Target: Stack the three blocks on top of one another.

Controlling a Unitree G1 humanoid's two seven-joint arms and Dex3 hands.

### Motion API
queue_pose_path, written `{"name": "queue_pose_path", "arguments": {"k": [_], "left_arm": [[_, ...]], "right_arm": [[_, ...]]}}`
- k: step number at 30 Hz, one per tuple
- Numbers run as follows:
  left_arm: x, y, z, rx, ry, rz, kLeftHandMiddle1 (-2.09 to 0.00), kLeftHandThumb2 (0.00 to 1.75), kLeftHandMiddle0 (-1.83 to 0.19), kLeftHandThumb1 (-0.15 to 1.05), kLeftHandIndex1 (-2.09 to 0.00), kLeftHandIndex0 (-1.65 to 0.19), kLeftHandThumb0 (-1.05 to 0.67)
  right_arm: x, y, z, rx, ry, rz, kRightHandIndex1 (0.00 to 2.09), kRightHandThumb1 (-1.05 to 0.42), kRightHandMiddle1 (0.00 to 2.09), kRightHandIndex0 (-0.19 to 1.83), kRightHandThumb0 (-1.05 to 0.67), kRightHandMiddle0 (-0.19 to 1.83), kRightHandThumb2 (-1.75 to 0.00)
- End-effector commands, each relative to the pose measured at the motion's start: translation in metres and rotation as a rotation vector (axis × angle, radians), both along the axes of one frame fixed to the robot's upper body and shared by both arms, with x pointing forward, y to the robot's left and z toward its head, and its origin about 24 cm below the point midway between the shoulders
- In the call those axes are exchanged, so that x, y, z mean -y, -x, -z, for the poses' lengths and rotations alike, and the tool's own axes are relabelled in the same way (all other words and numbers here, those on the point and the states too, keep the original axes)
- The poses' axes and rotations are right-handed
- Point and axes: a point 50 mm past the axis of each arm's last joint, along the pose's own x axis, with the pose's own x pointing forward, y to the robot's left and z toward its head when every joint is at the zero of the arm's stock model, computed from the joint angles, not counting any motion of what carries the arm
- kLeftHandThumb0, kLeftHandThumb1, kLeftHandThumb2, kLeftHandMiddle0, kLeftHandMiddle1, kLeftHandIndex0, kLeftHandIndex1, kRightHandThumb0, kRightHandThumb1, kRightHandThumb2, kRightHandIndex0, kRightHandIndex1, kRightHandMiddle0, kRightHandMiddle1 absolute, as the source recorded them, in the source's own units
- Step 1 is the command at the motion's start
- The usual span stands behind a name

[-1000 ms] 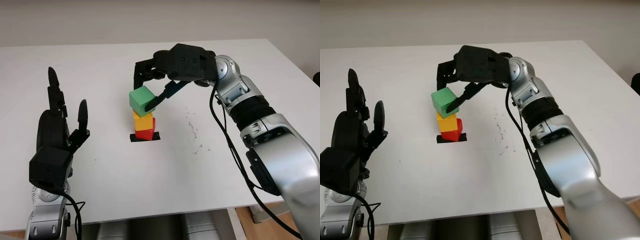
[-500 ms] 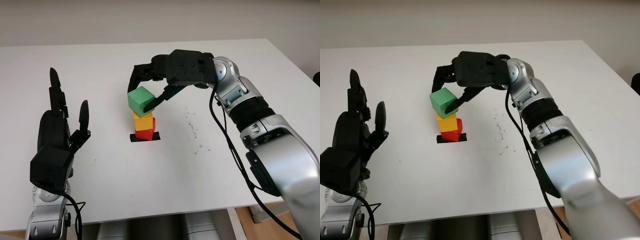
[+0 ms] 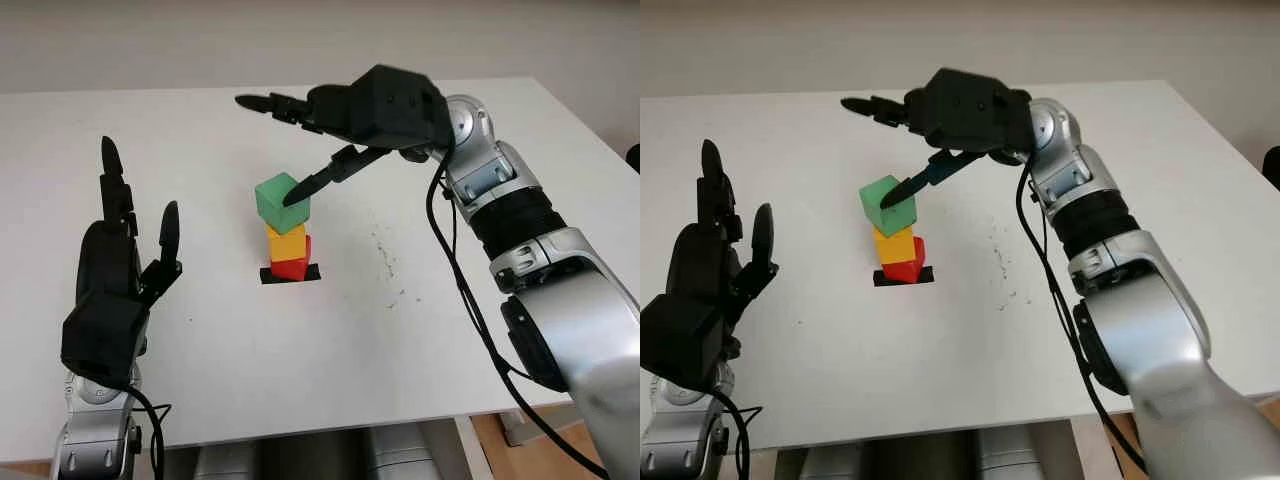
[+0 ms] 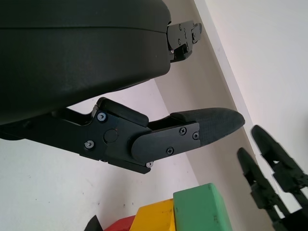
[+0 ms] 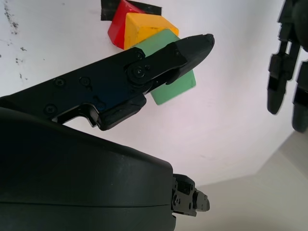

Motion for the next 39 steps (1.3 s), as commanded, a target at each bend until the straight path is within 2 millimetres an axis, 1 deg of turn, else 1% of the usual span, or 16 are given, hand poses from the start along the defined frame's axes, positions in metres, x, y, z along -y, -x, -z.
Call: {"name": "queue_pose_path", "arguments": {"k": [1,2,4,5,6,7,9,13,19,22,24,29,31,35,39], "left_arm": [[-0.001,0.0,-0.002,0.013,-0.001,0.005,0.0,0.65,0.19,1.05,0.0,0.19,-0.8],[-0.001,0.0,-0.002,0.013,0.004,0.005,0.0,0.65,0.19,1.05,0.0,0.19,-0.81],[-0.001,-0.001,-0.002,0.017,0.012,0.007,0.0,0.65,0.19,1.05,0.0,0.19,-0.8],[-0.001,-0.001,-0.002,0.018,0.017,0.009,0.0,0.65,0.19,1.05,0.0,0.19,-0.8],[-0.002,-0.001,-0.003,0.02,0.021,0.008,0.0,0.65,0.19,1.05,0.0,0.19,-0.79],[-0.002,-0.002,-0.003,0.024,0.027,0.007,0.0,0.65,0.19,1.05,0.0,0.19,-0.79],[-0.002,-0.005,-0.005,0.041,0.045,0.009,0.0,0.64,0.19,1.05,0.0,0.19,-0.78],[-0.004,-0.01,-0.005,0.036,0.079,0.013,0.0,0.63,0.19,1.05,0.0,0.19,-0.78],[-0.005,-0.018,-0.005,0.016,0.111,0.019,0.0,0.65,0.19,1.05,0.0,0.19,-0.77],[-0.004,-0.021,-0.004,0.009,0.113,0.028,0.0,0.66,0.19,1.05,0.0,0.19,-0.76],[-0.004,-0.023,-0.003,-0.004,0.114,0.039,0.0,0.66,0.19,1.05,0.0,0.19,-0.77],[-0.003,-0.027,-0.001,-0.024,0.126,0.052,0.0,0.67,0.19,1.05,0.0,0.19,-0.76],[-0.002,-0.027,-0.001,-0.024,0.137,0.059,0.0,0.66,0.19,1.05,0.0,0.19,-0.75],[0.0,-0.03,0.001,-0.024,0.153,0.081,0.0,0.65,0.19,1.05,0.0,0.19,-0.75],[-0.001,-0.03,0.002,-0.021,0.149,0.107,0.0,0.66,0.19,1.05,0.0,0.19,-0.76]], "right_arm": [[0.011,0.002,-0.007,0.01,-0.029,0.018,0.0,-0.92,0.0,-0.19,-0.81,-0.19,-0.05],[0.016,0.002,-0.008,0.014,-0.049,0.027,0.0,-0.93,0.0,-0.19,-0.83,-0.19,-0.06],[0.026,0.003,-0.008,0.001,-0.109,0.057,0.0,-1.01,0.0,-0.19,-0.86,-0.19,-0.1],[0.033,0.004,-0.007,0.008,-0.133,0.081,0.0,-1.03,0.0,-0.19,-0.88,-0.19,-0.21],[0.038,0.004,-0.004,0.013,-0.173,0.1,0.0,-1.04,0.0,-0.19,-0.87,-0.19,-0.39],[0.042,0.005,0.0,0.019,-0.224,0.128,0.0,-1.04,0.0,-0.19,-0.85,-0.19,-0.48],[0.05,0.004,0.011,-0.024,-0.345,0.192,0.0,-1.05,0.0,-0.19,-0.83,-0.19,-0.58],[0.065,0.005,0.039,-0.133,-0.488,0.298,0.0,-1.05,0.0,-0.19,-0.82,-0.19,-0.64],[0.078,0.013,0.076,-0.222,-0.608,0.397,0.0,-1.05,0.0,-0.19,-0.79,-0.19,-0.68],[0.08,0.015,0.09,-0.259,-0.673,0.438,0.0,-1.05,0.0,-0.19,-0.79,-0.19,-0.69],[0.08,0.017,0.096,-0.276,-0.708,0.45,0.0,-1.05,0.0,-0.19,-0.8,-0.19,-0.73],[0.078,0.024,0.111,-0.29,-0.758,0.476,0.0,-1.05,0.0,-0.19,-0.83,-0.19,-0.76],[0.076,0.027,0.117,-0.295,-0.768,0.494,0.0,-1.05,0.0,-0.19,-0.83,-0.19,-0.76],[0.067,0.038,0.135,-0.299,-0.829,0.55,0.0,-1.05,0.0,-0.19,-0.82,-0.19,-0.75],[0.061,0.044,0.143,-0.309,-0.897,0.583,0.0,-1.05,0.0,-0.19,-0.82,-0.19,-0.79]]}}
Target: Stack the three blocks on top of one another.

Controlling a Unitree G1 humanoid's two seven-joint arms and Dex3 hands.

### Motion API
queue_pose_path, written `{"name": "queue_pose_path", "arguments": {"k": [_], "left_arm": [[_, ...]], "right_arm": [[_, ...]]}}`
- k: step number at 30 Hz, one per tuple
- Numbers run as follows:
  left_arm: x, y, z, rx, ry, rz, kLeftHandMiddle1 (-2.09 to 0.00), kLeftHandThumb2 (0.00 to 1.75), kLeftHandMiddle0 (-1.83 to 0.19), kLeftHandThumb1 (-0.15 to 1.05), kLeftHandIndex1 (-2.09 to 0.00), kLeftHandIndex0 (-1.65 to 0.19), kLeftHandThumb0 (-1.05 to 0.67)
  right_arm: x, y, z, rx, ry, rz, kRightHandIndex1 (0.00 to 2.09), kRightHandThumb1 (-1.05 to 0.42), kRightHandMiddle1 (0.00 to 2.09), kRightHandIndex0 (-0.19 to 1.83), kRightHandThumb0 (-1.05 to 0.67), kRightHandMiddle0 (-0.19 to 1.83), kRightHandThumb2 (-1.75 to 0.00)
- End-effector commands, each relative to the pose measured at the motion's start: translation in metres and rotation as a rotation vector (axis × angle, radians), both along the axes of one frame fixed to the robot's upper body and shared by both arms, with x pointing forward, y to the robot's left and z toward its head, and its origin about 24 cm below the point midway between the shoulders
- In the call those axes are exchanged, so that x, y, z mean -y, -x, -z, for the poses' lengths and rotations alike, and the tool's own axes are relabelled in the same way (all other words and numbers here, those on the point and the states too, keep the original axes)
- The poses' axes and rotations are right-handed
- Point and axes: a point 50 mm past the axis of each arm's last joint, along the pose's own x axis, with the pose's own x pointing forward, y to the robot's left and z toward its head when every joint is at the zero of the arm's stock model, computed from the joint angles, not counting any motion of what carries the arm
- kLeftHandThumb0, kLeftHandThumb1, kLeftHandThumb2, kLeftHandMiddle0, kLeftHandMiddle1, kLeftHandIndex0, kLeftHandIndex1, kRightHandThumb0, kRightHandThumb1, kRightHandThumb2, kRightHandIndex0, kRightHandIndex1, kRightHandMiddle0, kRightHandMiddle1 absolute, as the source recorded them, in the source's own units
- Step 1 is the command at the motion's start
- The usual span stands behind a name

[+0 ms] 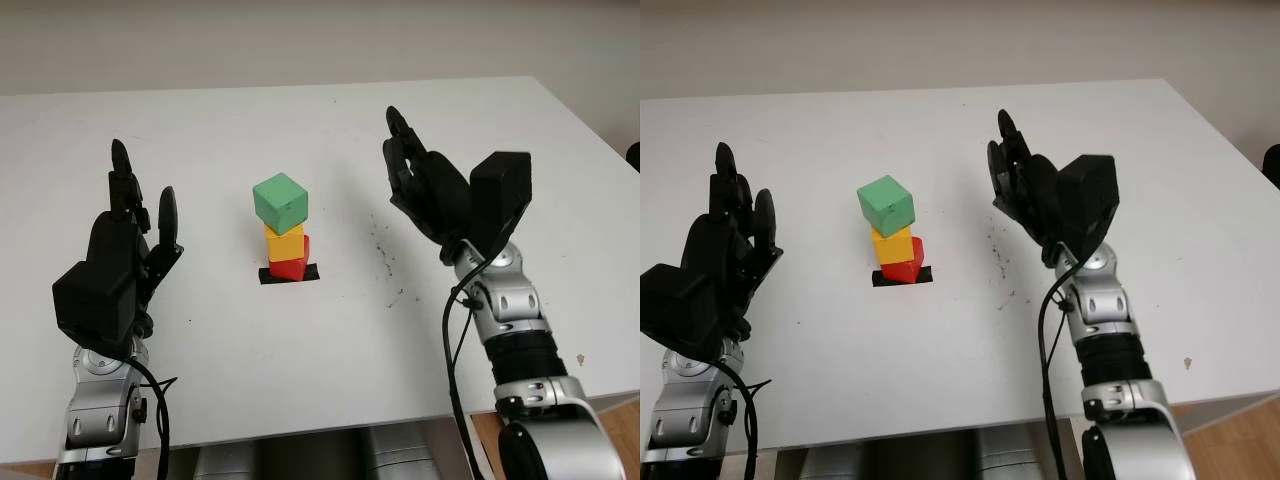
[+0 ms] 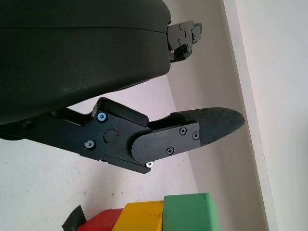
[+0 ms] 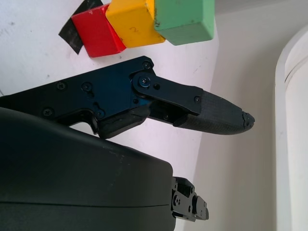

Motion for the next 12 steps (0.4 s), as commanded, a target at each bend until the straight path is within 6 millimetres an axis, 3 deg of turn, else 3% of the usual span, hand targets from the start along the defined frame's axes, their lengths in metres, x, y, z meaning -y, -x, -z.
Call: {"name": "queue_pose_path", "arguments": {"k": [1,12], "left_arm": [[0.0004,-0.0034,-0.0061,0.028,-0.014,0.034,0.0,0.67,0.19,1.05,0.0,0.19,-0.76],[-0.0076,0.0043,-0.0106,0.035,-0.041,0.089,0.0,0.66,0.19,1.05,0.0,0.19,-0.8]], "right_arm": [[-0.0028,0.002,-0.0059,0.044,-0.041,0.019,0.0,-1.05,0.0,-0.19,-0.82,-0.19,-0.79],[-0.0089,0.0071,-0.0074,0.055,-0.088,0.021,0.0,-1.05,0.0,-0.19,-0.86,-0.19,-0.8]]}}
